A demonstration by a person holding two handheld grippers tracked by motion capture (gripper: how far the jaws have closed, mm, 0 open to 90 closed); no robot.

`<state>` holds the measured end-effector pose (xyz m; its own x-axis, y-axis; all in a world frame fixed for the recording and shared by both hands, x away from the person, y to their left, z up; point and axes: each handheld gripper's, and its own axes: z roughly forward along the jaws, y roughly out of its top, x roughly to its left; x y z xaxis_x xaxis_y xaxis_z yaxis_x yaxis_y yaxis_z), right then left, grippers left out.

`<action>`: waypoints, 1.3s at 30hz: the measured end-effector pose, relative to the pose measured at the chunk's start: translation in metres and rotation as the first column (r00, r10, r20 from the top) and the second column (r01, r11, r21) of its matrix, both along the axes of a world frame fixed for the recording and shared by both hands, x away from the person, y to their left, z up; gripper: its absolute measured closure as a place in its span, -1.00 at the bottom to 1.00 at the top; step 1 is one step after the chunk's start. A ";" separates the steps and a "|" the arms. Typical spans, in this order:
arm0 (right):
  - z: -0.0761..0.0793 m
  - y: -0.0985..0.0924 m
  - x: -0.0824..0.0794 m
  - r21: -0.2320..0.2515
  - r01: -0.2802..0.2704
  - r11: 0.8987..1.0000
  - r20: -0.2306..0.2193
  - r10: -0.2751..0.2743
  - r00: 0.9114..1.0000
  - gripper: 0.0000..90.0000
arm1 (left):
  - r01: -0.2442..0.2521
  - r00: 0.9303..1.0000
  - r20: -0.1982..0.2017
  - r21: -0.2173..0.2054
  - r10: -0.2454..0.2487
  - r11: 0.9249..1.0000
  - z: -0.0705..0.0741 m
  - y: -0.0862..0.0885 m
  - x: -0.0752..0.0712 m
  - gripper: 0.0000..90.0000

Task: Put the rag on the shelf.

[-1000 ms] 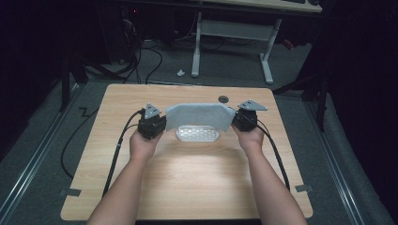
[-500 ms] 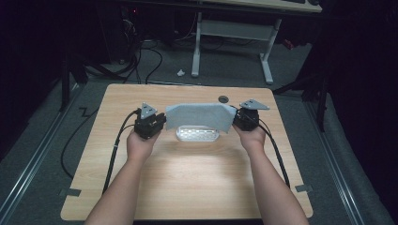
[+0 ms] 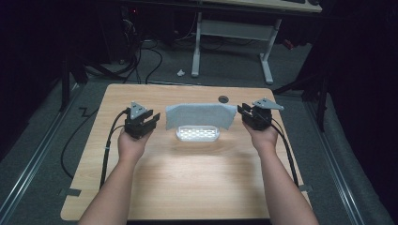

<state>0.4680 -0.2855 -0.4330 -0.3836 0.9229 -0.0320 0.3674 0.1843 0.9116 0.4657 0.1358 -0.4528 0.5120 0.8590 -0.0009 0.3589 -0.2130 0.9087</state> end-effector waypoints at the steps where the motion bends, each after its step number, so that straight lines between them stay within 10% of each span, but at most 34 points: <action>1: 0.000 -0.001 -0.002 -0.003 0.001 1.000 0.002 -0.001 1.000 0.61 | -0.002 1.000 0.000 0.002 0.002 1.000 0.000 0.002 -0.001 0.38; 13: -0.006 -0.020 -0.036 0.031 0.021 0.999 0.019 -0.021 1.000 0.47 | -0.014 1.000 0.009 -0.039 0.014 0.999 -0.001 0.023 -0.040 0.21; 27: -0.010 -0.009 -0.105 -0.059 -0.022 0.998 0.024 0.023 0.999 0.21 | 0.086 0.995 -0.042 -0.041 -0.088 0.995 -0.020 0.040 -0.110 0.10; 32: -0.022 0.002 -0.135 -0.076 -0.038 0.996 0.019 0.040 0.999 0.11 | 0.139 0.987 -0.080 -0.009 -0.140 0.990 -0.029 0.028 -0.137 -0.01; 39: -0.065 0.025 -0.190 -0.088 -0.050 0.995 -0.040 0.047 0.998 -0.04 | 0.234 0.958 -0.170 0.007 -0.229 0.972 -0.066 -0.001 -0.178 -0.01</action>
